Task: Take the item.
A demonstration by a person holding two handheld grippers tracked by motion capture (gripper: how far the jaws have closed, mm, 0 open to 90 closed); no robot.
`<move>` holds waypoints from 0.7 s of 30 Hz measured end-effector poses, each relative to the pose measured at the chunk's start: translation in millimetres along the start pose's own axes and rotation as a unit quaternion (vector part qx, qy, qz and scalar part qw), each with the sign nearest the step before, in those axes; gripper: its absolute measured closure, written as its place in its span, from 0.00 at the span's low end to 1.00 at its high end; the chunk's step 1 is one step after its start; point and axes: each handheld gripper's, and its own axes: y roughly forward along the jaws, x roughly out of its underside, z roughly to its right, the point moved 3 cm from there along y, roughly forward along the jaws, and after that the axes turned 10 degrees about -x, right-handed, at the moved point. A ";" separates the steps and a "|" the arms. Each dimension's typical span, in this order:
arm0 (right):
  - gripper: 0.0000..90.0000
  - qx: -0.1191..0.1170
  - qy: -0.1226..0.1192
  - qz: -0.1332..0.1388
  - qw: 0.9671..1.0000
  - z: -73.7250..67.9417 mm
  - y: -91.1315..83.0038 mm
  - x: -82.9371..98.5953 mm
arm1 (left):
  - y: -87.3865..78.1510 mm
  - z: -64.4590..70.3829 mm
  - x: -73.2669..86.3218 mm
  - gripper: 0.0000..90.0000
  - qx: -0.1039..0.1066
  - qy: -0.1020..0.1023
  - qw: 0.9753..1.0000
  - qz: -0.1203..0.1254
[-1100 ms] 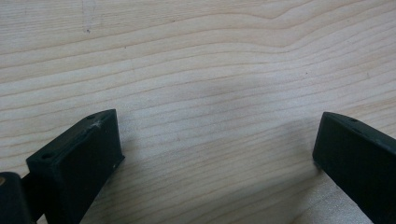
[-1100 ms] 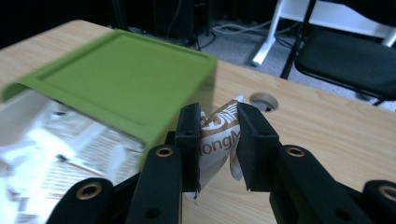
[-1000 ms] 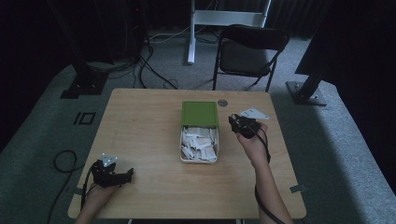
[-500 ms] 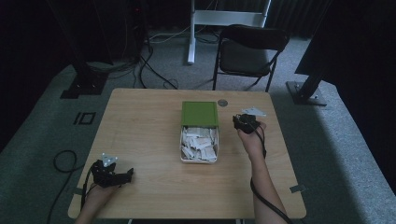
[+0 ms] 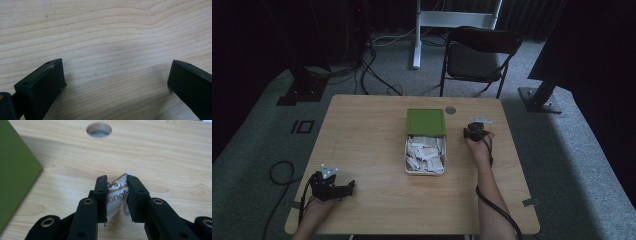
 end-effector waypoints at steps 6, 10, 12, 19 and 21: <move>0.67 0.001 0.036 0.006 0.999 3.4 7.2 3.3 | 0.0 0.0 0.0 0.02 0.000 0.000 1.000 0.000; 0.51 0.001 0.050 0.017 0.999 5.2 1.9 0.5 | 0.0 0.0 0.0 0.02 0.000 0.000 1.000 0.000; 0.45 -0.010 0.054 0.017 0.998 4.5 -1.5 -0.4 | 0.0 0.0 0.0 0.02 0.000 0.000 1.000 0.000; 0.34 -0.022 0.057 0.022 0.998 3.7 -17.2 4.2 | 0.0 0.0 0.0 0.02 0.000 0.000 1.000 0.000; 0.26 -0.027 0.061 0.027 0.997 3.6 -20.9 7.7 | 0.0 0.0 0.0 0.02 0.000 0.000 1.000 0.000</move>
